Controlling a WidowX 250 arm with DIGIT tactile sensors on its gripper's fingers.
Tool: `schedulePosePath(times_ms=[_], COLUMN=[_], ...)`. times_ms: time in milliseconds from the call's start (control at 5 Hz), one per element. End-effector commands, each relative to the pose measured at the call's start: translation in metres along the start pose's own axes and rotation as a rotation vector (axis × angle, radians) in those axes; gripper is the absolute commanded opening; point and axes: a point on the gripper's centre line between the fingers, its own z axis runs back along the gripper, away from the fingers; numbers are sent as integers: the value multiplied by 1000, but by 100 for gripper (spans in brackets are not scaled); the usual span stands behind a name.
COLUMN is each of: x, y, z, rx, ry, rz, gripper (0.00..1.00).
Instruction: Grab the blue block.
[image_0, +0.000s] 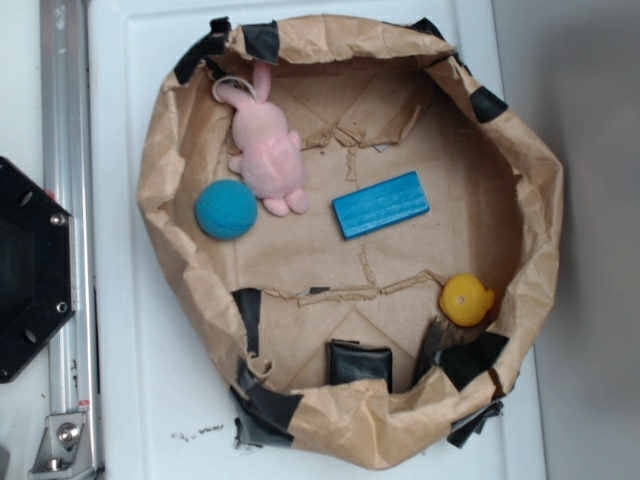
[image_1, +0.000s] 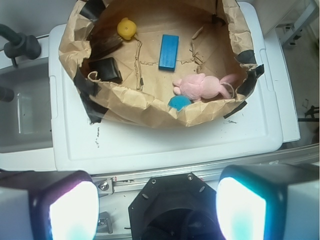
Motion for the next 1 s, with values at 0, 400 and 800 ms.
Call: schedulePosePath(times_ms=[0, 400, 800], x=[0, 85, 130], y=[0, 18, 27], z=[0, -99, -181], rx=[0, 41, 113], ry=[0, 103, 203], rz=[0, 118, 114], gripper=[100, 100, 100])
